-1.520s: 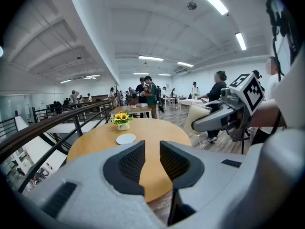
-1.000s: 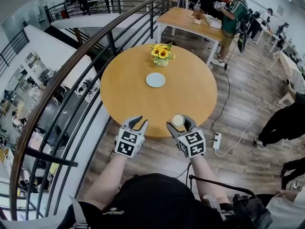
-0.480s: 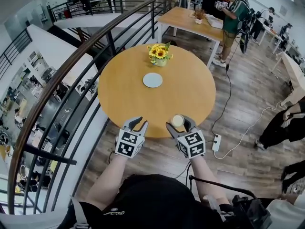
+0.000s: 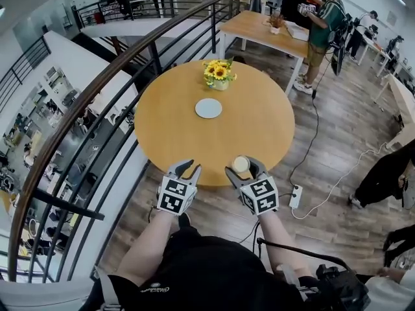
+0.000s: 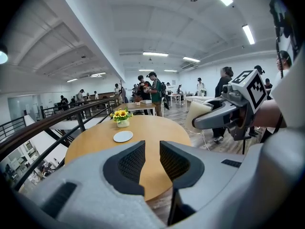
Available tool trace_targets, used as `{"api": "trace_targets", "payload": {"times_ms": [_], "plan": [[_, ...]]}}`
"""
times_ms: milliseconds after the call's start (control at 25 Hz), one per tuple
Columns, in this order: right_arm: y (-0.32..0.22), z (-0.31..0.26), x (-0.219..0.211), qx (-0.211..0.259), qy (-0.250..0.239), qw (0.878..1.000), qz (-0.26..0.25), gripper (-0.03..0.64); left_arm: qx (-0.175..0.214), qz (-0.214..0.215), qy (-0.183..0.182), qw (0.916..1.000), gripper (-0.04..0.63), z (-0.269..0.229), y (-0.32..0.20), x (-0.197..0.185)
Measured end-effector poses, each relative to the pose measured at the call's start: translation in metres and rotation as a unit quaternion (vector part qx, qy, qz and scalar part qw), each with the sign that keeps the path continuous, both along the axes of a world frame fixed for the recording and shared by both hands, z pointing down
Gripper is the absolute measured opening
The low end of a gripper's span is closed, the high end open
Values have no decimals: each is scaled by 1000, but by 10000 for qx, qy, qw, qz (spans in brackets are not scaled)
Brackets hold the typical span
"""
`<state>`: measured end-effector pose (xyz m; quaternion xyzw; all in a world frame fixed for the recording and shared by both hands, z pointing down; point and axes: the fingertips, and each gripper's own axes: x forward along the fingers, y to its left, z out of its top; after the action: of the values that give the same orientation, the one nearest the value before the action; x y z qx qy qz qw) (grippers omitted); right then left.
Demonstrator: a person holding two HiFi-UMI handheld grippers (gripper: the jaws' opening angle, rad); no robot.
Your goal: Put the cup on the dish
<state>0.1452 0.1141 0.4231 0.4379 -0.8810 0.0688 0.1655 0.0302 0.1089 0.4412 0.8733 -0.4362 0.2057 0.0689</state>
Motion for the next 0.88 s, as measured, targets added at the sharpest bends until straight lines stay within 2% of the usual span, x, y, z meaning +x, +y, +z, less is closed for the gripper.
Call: {"api": "trace_targets", "payload": {"times_ms": [400,720,880], "plan": [[-23,0,-11,5,112,9999,-69,256,-22,-25,112,9999,92,4,-25,-7],[-81,4,-23,-57,195,9998,40,258,-62,75,133,9999,92,12,-83,-19],[-119,4,-42,-102,278,9996,43,258,-93,88,202,9997,92,11,-123,-37]]}}
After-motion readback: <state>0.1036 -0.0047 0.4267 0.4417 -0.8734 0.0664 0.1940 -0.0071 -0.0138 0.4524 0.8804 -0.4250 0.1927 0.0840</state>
